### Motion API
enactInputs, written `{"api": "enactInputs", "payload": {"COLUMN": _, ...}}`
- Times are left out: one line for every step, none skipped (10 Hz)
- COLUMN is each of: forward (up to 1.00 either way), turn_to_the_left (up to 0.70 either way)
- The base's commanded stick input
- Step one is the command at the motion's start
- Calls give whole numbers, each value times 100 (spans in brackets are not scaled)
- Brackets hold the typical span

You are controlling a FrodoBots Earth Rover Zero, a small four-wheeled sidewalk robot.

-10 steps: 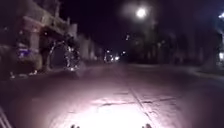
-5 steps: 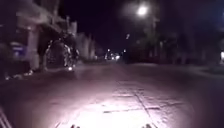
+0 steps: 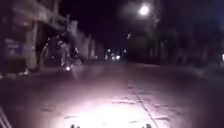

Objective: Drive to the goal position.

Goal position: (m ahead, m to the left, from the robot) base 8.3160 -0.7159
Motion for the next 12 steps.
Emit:
{"api": "enactInputs", "payload": {"forward": 50, "turn_to_the_left": 0}}
{"api": "enactInputs", "payload": {"forward": 50, "turn_to_the_left": 0}}
{"api": "enactInputs", "payload": {"forward": 50, "turn_to_the_left": 0}}
{"api": "enactInputs", "payload": {"forward": 50, "turn_to_the_left": 0}}
{"api": "enactInputs", "payload": {"forward": 50, "turn_to_the_left": 0}}
{"api": "enactInputs", "payload": {"forward": 50, "turn_to_the_left": 0}}
{"api": "enactInputs", "payload": {"forward": 50, "turn_to_the_left": 0}}
{"api": "enactInputs", "payload": {"forward": 50, "turn_to_the_left": 0}}
{"api": "enactInputs", "payload": {"forward": 50, "turn_to_the_left": 0}}
{"api": "enactInputs", "payload": {"forward": 50, "turn_to_the_left": 0}}
{"api": "enactInputs", "payload": {"forward": 50, "turn_to_the_left": 0}}
{"api": "enactInputs", "payload": {"forward": 50, "turn_to_the_left": 0}}
